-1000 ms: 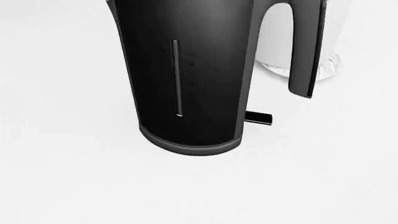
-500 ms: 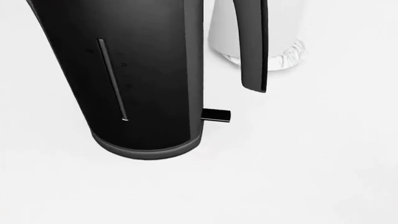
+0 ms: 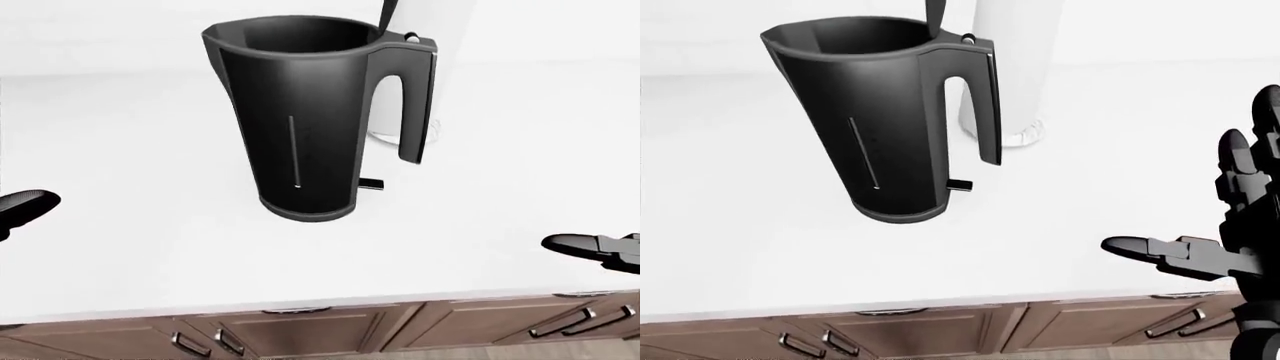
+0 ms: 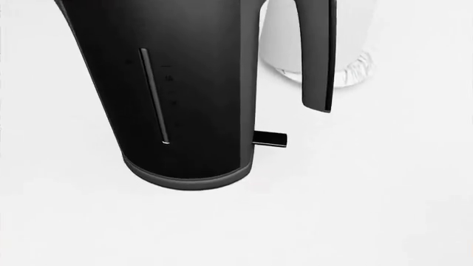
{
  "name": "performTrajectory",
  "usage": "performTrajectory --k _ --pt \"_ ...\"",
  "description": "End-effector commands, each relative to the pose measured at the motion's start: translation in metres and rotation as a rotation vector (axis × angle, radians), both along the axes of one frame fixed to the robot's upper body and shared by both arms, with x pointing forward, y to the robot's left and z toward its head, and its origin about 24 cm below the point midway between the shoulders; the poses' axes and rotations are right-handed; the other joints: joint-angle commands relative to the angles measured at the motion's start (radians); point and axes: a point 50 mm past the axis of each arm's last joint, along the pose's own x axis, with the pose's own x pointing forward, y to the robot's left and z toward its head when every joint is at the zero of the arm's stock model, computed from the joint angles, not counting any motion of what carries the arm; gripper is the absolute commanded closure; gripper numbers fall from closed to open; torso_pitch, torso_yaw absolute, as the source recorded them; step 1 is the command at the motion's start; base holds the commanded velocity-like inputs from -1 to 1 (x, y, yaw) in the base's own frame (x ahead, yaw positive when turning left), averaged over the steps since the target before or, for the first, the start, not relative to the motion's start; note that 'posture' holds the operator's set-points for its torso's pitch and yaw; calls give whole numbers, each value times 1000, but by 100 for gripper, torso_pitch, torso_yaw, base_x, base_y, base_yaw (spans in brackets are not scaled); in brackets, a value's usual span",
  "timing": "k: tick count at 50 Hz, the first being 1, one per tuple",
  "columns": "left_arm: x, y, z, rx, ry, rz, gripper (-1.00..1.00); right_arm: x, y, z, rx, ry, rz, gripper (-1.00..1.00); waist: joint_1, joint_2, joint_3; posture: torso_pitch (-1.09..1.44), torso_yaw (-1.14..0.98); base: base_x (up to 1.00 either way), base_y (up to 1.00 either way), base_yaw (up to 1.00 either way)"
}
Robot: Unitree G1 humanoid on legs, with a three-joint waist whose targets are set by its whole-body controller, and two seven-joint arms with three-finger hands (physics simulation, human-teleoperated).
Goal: Close the lid of the electric kettle.
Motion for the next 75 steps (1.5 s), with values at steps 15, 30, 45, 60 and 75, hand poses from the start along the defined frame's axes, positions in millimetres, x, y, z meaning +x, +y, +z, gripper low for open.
performTrajectory --k 15,30,45,60,75 --pt "-4 -4 11 44 -43 9 -100 -3 3 7 -45 -49 -3 -96 0 4 -62 -10 0 0 0 0" --pt "-3 -3 11 44 -44 9 -100 -4 3 9 -46 -51 -6 -96 5 3 -167 -25 0 0 0 0" --pt "-3 -4 12 47 -44 10 -100 -2 3 8 -46 -52 -4 -96 14 3 -311 -40 0 0 0 0" --pt "-3 -5 12 47 -57 11 -100 -2 3 7 -46 -49 -5 -96 21 0 -358 -44 0 0 0 0" --pt "-3 -5 12 57 -56 16 -100 -1 4 7 -54 -41 -10 -96 19 -2 -362 -44 0 0 0 0"
